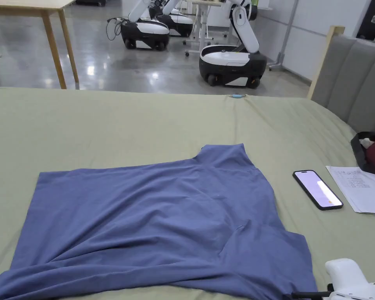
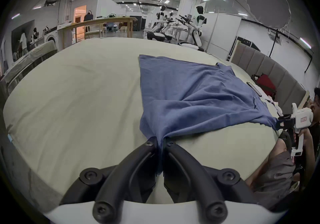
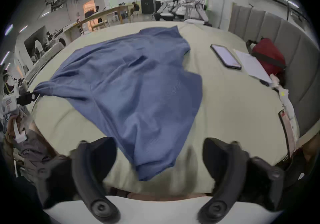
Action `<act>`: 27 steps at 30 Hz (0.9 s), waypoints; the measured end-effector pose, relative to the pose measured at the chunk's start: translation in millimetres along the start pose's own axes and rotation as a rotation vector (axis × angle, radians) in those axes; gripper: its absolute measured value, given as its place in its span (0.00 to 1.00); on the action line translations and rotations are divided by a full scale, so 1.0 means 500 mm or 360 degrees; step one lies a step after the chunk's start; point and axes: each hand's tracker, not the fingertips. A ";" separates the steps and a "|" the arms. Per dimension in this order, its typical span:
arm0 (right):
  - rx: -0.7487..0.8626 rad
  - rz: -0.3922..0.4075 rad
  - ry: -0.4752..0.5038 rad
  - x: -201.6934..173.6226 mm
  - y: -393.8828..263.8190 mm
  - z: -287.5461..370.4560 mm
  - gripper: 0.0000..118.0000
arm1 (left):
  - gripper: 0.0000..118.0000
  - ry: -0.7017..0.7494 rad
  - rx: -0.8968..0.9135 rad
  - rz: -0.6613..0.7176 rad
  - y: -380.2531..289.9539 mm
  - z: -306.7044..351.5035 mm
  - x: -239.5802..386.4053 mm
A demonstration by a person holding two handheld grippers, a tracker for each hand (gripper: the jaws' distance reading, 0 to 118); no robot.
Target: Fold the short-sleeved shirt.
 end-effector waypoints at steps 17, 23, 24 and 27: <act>0.0401 0.0028 0.0059 -0.032 0.039 0.149 0.06 | 0.04 -0.0113 0.0222 0.0045 0.056 0.127 0.016; 0.0528 0.0189 0.0036 -0.040 0.162 0.154 0.06 | 0.04 -0.0165 0.0303 -0.0018 0.182 0.107 0.035; 0.0543 0.0200 0.0032 -0.039 0.184 0.148 0.06 | 0.04 -0.0155 0.0295 -0.0037 0.202 0.094 0.040; 0.0547 0.0227 0.0026 -0.032 0.256 0.108 0.06 | 0.04 -0.0117 0.0261 -0.0071 0.259 0.033 0.042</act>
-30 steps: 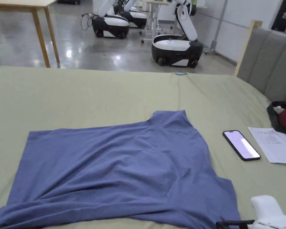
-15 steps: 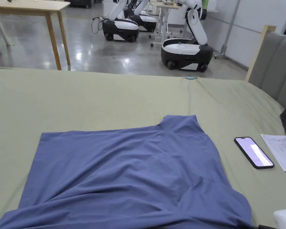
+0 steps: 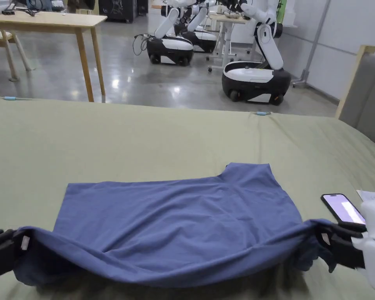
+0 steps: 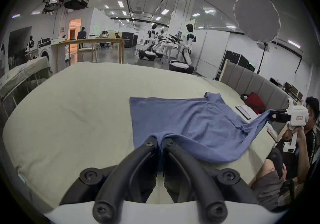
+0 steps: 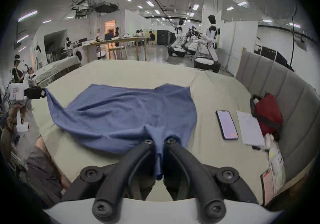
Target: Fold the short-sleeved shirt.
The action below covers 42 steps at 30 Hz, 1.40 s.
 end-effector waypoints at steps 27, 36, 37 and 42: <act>-0.0451 -0.0287 -0.0131 0.097 0.042 -0.513 0.18 | 0.33 0.0083 -0.0459 0.0041 0.010 -0.422 -0.082; 0.0179 -0.0340 -0.0059 0.059 0.027 -0.059 0.95 | 0.96 -0.0026 -0.0010 0.0083 -0.008 -0.084 -0.059; 0.0196 -0.0319 -0.0043 0.043 0.003 -0.011 0.92 | 0.91 -0.0014 -0.0012 0.0101 -0.032 -0.042 -0.052; 0.0187 -0.0242 -0.0093 -0.032 -0.102 0.113 0.00 | 0.00 0.0067 0.0025 0.0138 -0.149 0.082 -0.007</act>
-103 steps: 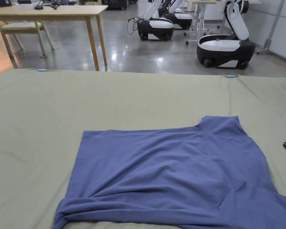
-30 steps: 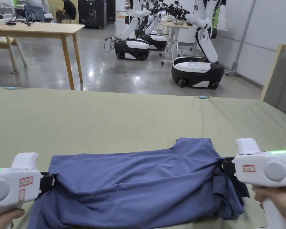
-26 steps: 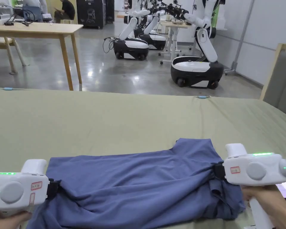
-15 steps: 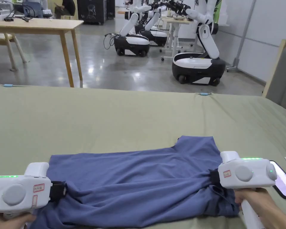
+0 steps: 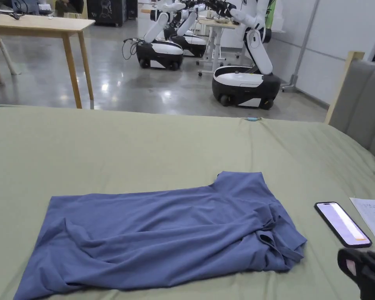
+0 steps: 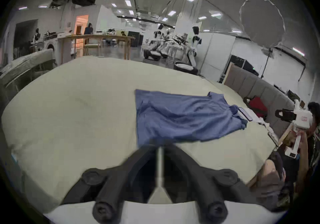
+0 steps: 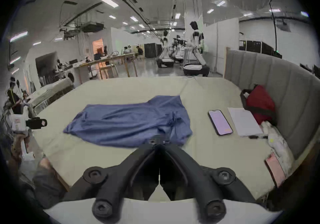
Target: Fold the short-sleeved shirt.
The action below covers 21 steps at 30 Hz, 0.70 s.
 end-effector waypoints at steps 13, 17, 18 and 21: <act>-0.0030 -0.0001 0.0142 -0.044 0.008 0.038 0.00 | 0.98 0.0106 -0.0215 -0.0044 0.040 -0.178 0.008; -0.0046 0.0029 0.0142 -0.057 0.010 0.044 0.00 | 0.99 0.0244 -0.0311 -0.0103 0.039 -0.277 -0.004; -0.0050 0.0038 0.0136 -0.061 0.009 0.049 0.00 | 0.99 0.0263 -0.0348 -0.0121 0.035 -0.305 -0.009; -0.0064 0.0033 0.0129 -0.059 0.007 0.048 0.00 | 0.91 0.0291 -0.0464 -0.0130 0.028 -0.356 0.005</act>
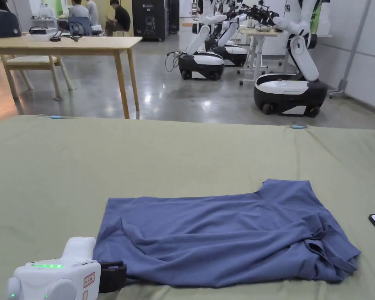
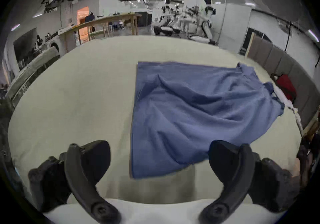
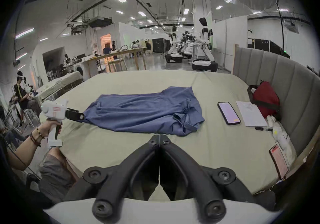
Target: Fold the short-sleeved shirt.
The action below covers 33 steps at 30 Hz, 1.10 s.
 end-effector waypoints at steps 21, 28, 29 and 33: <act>-0.0550 -0.0148 -0.0171 0.136 -0.031 -0.463 0.91 | 0.08 -0.0029 0.0046 -0.0141 0.010 0.008 0.031; -0.0565 -0.0213 -0.0207 0.148 -0.023 -0.533 0.58 | 0.08 -0.0068 0.0027 -0.0103 0.004 0.006 0.029; -0.0538 -0.0172 -0.0145 0.139 -0.017 -0.526 0.43 | 0.08 -0.0070 0.0026 -0.0102 0.004 0.006 0.029; -0.0526 -0.0042 -0.0159 0.115 -0.011 -0.524 0.13 | 0.08 -0.0067 0.0015 -0.0109 0.005 0.001 0.031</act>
